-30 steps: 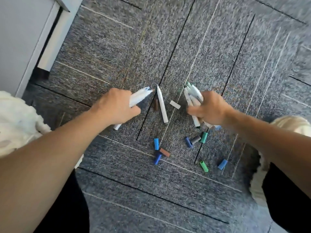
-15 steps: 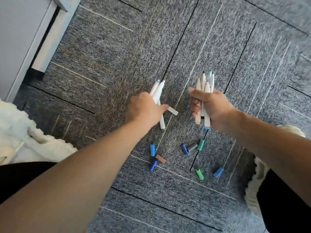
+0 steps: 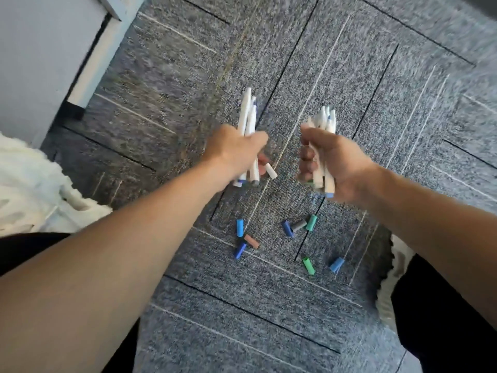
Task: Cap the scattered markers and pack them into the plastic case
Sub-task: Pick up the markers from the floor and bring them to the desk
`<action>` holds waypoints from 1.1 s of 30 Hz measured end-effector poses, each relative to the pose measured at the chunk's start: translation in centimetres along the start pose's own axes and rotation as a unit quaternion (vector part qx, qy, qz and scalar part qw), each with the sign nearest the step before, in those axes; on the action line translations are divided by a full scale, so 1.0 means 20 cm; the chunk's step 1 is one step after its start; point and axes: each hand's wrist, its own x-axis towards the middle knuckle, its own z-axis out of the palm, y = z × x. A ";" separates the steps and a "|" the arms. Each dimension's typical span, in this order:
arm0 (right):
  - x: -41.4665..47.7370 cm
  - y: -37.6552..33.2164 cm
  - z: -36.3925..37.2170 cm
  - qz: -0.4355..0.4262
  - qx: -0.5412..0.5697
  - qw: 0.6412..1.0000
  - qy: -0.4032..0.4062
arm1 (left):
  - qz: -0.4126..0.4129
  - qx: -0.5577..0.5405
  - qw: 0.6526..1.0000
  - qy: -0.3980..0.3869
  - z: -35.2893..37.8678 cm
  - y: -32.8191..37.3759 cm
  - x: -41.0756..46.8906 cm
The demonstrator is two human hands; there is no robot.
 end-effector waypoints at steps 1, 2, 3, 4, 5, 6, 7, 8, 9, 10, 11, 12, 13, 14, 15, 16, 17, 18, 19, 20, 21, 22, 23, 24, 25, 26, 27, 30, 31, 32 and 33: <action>-0.04 -0.02 0.02 -0.010 -0.028 1.000 -0.005 | -0.008 -0.059 0.998 -0.010 -0.03 0.02 -0.04; -0.09 -0.03 0.06 -0.016 -0.048 0.999 -0.008 | -0.014 -0.102 0.995 -0.015 -0.07 0.04 -0.10; -0.13 -0.04 0.08 -0.017 -0.055 0.998 -0.004 | -0.015 -0.123 0.992 -0.019 -0.10 0.05 -0.14; -0.17 -0.06 0.12 -0.017 -0.055 0.998 0.001 | -0.012 -0.131 0.991 -0.015 -0.13 0.07 -0.19; -0.23 -0.07 0.17 -0.018 -0.058 0.998 0.001 | -0.005 -0.134 0.991 -0.003 -0.18 0.10 -0.26; -0.28 -0.09 0.20 -0.024 -0.059 0.998 -0.005 | 0.000 -0.142 0.990 0.000 -0.22 0.11 -0.31; -0.36 -0.11 0.27 -0.031 -0.069 0.997 -0.018 | 0.005 -0.147 0.989 0.004 -0.29 0.14 -0.40; -0.43 -0.12 0.32 -0.037 -0.085 0.995 -0.035 | 0.007 -0.150 0.989 0.004 -0.35 0.16 -0.47; -0.50 -0.14 0.37 -0.041 -0.111 0.992 -0.052 | 0.012 -0.145 0.989 0.008 -0.40 0.18 -0.54; -0.57 -0.15 0.42 -0.046 -0.138 0.987 -0.065 | 0.016 -0.138 0.990 0.019 -0.46 0.19 -0.61; -0.66 -0.15 0.48 -0.046 -0.161 0.983 -0.076 | 0.022 -0.132 0.991 0.028 -0.52 0.20 -0.69; -0.75 -0.15 0.53 -0.044 -0.178 0.979 -0.087 | 0.028 -0.135 0.990 0.039 -0.58 0.21 -0.78; -0.85 -0.16 0.58 -0.042 -0.188 0.976 -0.098 | 0.037 -0.138 0.988 0.052 -0.63 0.24 -0.86; -0.94 -0.17 0.63 -0.043 -0.197 0.973 -0.112 | 0.047 -0.137 0.987 0.072 -0.67 0.26 -0.95; -1.04 -0.20 0.69 -0.044 -0.211 0.968 -0.127 | 0.059 -0.123 0.985 0.103 -0.72 0.26 -1.04; -1.15 -0.22 0.76 -0.049 -0.230 0.962 -0.141 | 0.069 -0.101 0.983 0.140 -0.78 0.27 -1.14; -1.28 -0.24 0.84 -0.061 -0.260 0.951 -0.158 | 0.081 -0.099 0.976 0.177 -0.87 0.27 -1.27; -1.37 -0.29 0.91 -0.076 -0.283 0.940 -0.172 | 0.092 -0.116 0.969 0.200 -0.93 0.29 -1.37; -1.48 -0.34 0.98 -0.092 -0.300 0.931 -0.185 | 0.098 -0.149 0.963 0.203 -1.00 0.32 -1.47; -1.61 -0.38 1.06 -0.108 -0.315 0.923 -0.193 | 0.101 -0.180 0.958 0.199 -1.08 0.33 -1.59; -1.73 -0.41 1.16 -0.124 -0.324 0.915 -0.206 | 0.106 -0.205 0.953 0.194 -1.15 0.34 -1.72; -1.85 -0.43 1.25 -0.139 -0.331 0.907 -0.220 | 0.114 -0.226 0.948 0.194 -1.22 0.36 -1.86; -1.97 -0.45 1.36 -0.154 -0.344 0.896 -0.232 | 0.126 -0.244 0.942 0.193 -1.29 0.38 -2.00; -2.09 -0.45 1.46 -0.171 -0.364 0.884 -0.239 | 0.141 -0.257 0.936 0.193 -1.37 0.40 -2.15; -2.20 -0.44 1.55 -0.189 -0.382 0.872 -0.242 | 0.161 -0.270 0.929 0.194 -1.44 0.42 -2.29; -2.31 -0.42 1.64 -0.208 -0.396 0.860 -0.244 | 0.183 -0.281 0.920 0.201 -1.52 0.43 -2.44; -2.42 -0.40 1.72 -0.226 -0.403 0.852 -0.246 | 0.207 -0.293 0.910 0.207 -1.58 0.43 -2.57; -2.81 -0.29 2.00 -0.298 -0.429 0.820 -0.232 | 0.267 -0.339 0.870 0.238 -1.81 0.41 -3.04; -2.93 -0.25 2.08 -0.326 -0.433 0.810 -0.224 | 0.281 -0.357 0.854 0.252 -1.86 0.38 -3.19; -3.04 -0.21 2.17 -0.351 -0.433 0.802 -0.216 | 0.294 -0.369 0.838 0.273 -1.91 0.36 -3.34; -3.15 -0.16 2.24 -0.369 -0.427 0.798 -0.213 | 0.306 -0.373 0.824 0.298 -1.94 0.32 -3.50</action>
